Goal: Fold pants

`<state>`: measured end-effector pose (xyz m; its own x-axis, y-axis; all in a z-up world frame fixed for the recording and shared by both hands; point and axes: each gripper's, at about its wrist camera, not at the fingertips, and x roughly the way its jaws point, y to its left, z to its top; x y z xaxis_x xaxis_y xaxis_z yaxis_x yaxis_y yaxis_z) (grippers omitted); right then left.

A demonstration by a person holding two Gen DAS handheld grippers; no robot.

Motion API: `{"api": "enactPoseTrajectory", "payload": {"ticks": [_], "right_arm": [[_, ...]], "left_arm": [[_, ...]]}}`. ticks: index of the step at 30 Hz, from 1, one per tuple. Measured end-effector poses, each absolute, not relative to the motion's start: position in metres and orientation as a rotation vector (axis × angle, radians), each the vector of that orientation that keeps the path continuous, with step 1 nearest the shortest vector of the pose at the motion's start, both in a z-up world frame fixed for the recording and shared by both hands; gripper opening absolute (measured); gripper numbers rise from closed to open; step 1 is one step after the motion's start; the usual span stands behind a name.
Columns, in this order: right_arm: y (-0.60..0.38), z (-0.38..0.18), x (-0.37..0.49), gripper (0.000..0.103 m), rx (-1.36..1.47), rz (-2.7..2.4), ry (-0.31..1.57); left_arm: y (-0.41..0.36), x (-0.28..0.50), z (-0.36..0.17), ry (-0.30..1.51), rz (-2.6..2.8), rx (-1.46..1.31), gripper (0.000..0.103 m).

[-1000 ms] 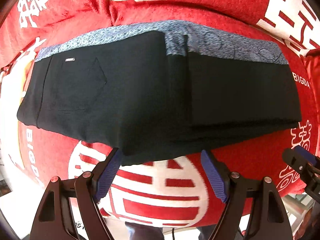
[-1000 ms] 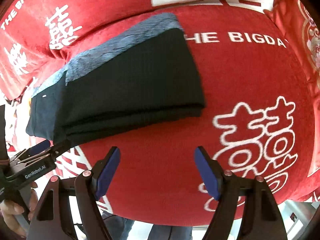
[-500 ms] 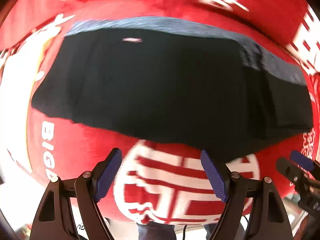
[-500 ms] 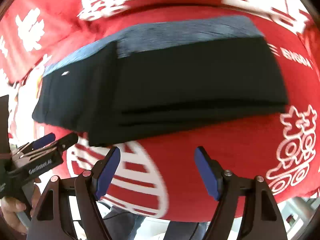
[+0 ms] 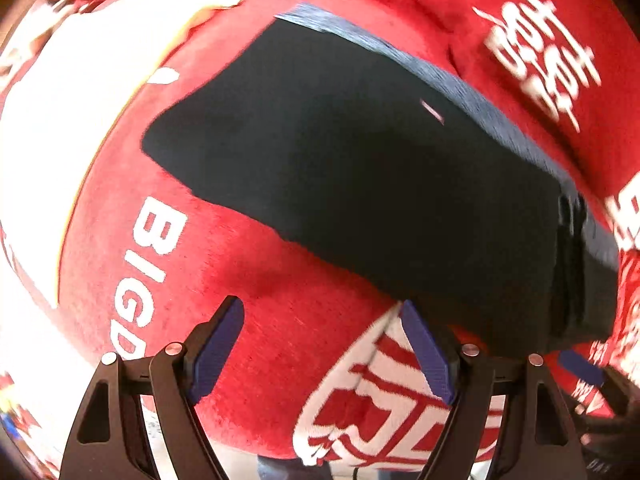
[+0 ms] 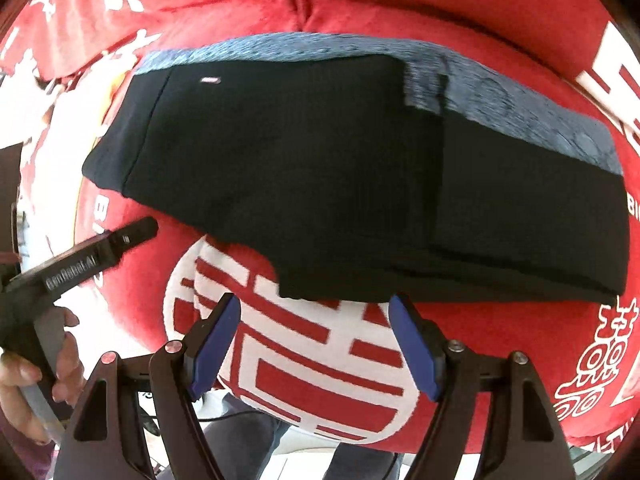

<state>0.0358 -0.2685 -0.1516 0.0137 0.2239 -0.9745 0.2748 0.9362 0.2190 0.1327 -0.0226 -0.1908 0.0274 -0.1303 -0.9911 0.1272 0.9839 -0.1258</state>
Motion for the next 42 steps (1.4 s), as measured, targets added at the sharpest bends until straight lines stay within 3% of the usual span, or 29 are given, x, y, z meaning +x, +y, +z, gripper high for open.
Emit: {"api": "enactPoseTrajectory", "payload": {"ticks": [18,21,24,34,42], "right_arm": [[-0.241,-0.161,0.044,0.08,0.385,0.016,1.606],[-0.242,-0.161,0.044,0.079,0.394,0.014,1.604],[-0.242,-0.163,0.046,0.079,0.398,0.012,1.602],[-0.24,-0.163,0.052,0.08,0.411,0.015,1.584],[-0.242,-0.158,0.063,0.079,0.42,0.045,1.548]], "left_arm": [[0.06,0.177,-0.209,1.438,-0.286,-0.471,0.082],[0.054,0.167,-0.203,1.408,-0.313,-0.56,0.092],[0.062,0.163,-0.202,1.385,-0.322,-0.642,0.092],[0.042,0.188,-0.192,1.318,-0.347,-0.68,0.095],[0.033,0.192,-0.202,1.418,-0.284,-0.556,0.094]]}}
